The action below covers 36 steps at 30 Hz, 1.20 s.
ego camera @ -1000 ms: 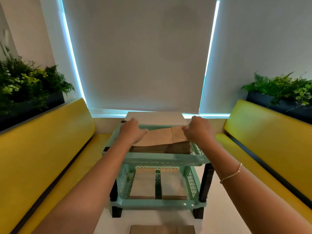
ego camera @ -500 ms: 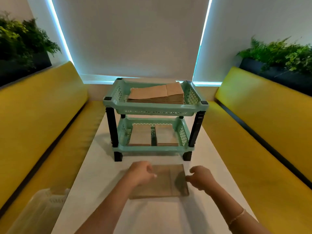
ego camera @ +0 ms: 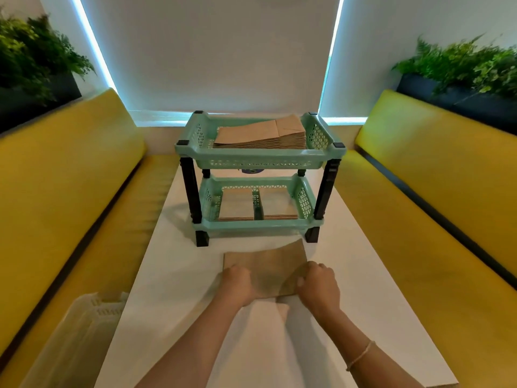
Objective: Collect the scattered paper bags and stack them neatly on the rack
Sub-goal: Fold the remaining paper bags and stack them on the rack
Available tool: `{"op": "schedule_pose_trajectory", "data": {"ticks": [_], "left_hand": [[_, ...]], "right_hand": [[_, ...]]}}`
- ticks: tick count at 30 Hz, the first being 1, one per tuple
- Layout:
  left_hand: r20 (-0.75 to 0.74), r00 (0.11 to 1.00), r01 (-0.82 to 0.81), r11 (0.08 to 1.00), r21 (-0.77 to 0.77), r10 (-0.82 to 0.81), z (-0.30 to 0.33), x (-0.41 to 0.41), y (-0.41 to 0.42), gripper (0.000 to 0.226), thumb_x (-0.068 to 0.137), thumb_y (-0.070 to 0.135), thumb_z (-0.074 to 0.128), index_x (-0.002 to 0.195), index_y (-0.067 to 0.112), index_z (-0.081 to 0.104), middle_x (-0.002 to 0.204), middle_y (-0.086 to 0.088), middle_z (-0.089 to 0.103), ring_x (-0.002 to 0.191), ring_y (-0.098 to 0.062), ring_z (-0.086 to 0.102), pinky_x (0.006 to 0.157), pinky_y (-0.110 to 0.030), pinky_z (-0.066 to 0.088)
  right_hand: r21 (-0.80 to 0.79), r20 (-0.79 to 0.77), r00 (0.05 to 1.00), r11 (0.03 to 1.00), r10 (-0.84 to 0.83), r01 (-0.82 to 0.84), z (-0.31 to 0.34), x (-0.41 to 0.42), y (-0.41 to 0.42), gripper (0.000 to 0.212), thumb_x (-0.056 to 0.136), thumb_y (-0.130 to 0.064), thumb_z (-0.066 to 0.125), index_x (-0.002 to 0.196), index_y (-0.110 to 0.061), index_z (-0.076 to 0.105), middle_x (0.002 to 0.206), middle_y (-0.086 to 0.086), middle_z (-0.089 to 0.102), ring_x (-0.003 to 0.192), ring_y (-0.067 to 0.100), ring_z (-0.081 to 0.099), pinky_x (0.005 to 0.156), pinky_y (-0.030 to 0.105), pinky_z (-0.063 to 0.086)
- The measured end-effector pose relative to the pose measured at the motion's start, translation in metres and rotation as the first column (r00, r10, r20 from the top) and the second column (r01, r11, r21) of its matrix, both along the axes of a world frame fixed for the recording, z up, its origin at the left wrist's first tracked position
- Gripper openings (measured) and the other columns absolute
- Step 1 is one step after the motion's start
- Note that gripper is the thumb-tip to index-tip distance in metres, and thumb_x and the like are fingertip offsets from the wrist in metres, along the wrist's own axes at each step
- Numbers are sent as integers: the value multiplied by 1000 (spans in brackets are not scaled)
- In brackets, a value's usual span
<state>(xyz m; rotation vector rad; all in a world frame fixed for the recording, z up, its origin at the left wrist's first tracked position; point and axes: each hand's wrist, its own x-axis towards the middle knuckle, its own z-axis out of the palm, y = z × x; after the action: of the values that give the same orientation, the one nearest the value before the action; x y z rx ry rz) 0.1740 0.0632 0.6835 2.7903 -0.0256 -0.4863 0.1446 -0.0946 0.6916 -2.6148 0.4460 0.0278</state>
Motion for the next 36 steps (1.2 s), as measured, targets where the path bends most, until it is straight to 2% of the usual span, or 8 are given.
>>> {"op": "schedule_pose_trajectory", "data": {"ticks": [7, 14, 18, 21, 26, 31, 34, 36], "left_hand": [[57, 998, -10, 999, -41, 13, -2, -2, 0, 35, 87, 27, 60, 117, 9, 61, 124, -10, 55, 111, -25, 55, 88, -27, 44], [71, 997, -17, 999, -51, 21, -4, -5, 4, 31, 84, 20, 60, 113, 10, 62, 121, -9, 57, 108, -24, 55, 86, -27, 45], [91, 996, -8, 997, -75, 15, -6, -2, 6, 31, 83, 21, 61, 111, 9, 63, 120, -9, 57, 107, -23, 55, 84, -25, 44], [91, 996, -5, 995, -96, 14, -9, -2, 7, 32, 82, 25, 63, 111, 9, 64, 119, -10, 57, 108, -24, 55, 84, -24, 43], [69, 996, -44, 985, -166, 56, -10, 0, 8, 47, 80, 30, 68, 122, 10, 58, 127, -9, 54, 114, -23, 53, 90, -24, 43], [11, 920, -352, 840, -413, 391, -7, 0, 20, 97, 75, 41, 74, 148, 12, 17, 146, -13, 29, 136, -30, 28, 110, -39, 31], [-2, 851, -440, 710, -549, 525, -7, -6, 29, 103, 74, 41, 76, 149, 10, 13, 152, -12, 25, 139, -30, 25, 110, -41, 30], [-51, 828, -433, 577, -692, 559, -8, -8, 35, 103, 71, 38, 79, 148, 12, 17, 149, -10, 32, 134, -28, 35, 106, -41, 37]], "right_hand": [[-138, 111, 988, 986, 108, -93, 2, -7, 11, 17, 94, -24, 50, 108, -17, 56, 102, 3, 60, 94, 17, 49, 75, 25, 43], [-133, 97, 990, 987, 99, -86, 4, -2, 15, 20, 91, -19, 55, 111, -16, 52, 107, 2, 58, 99, 17, 47, 74, 24, 42], [123, 118, 992, 990, 48, -62, 4, 5, 17, 19, 90, -17, 55, 109, -16, 53, 104, 3, 61, 90, 17, 54, 76, 30, 52], [418, 52, 997, 908, -60, 33, 9, 8, 13, 44, 84, -9, 60, 125, -13, 44, 112, 9, 60, 95, 26, 60, 81, 37, 55], [446, -48, 999, 895, -13, 33, 15, 15, 0, 47, 87, -3, 50, 133, -13, 46, 124, 7, 56, 105, 24, 55, 91, 34, 50], [563, -65, 995, 820, -77, 100, 10, 11, -19, 43, 89, 2, 43, 126, -16, 54, 117, 2, 55, 105, 25, 53, 89, 40, 52], [655, 5, 993, 750, -122, 89, 6, 2, -28, 30, 95, -4, 44, 119, -12, 61, 107, 2, 60, 102, 27, 56, 92, 45, 51], [784, 29, 986, 616, -164, 79, 3, -5, -32, 26, 96, -4, 46, 115, -8, 62, 102, 6, 64, 98, 31, 59, 90, 48, 51]]}}
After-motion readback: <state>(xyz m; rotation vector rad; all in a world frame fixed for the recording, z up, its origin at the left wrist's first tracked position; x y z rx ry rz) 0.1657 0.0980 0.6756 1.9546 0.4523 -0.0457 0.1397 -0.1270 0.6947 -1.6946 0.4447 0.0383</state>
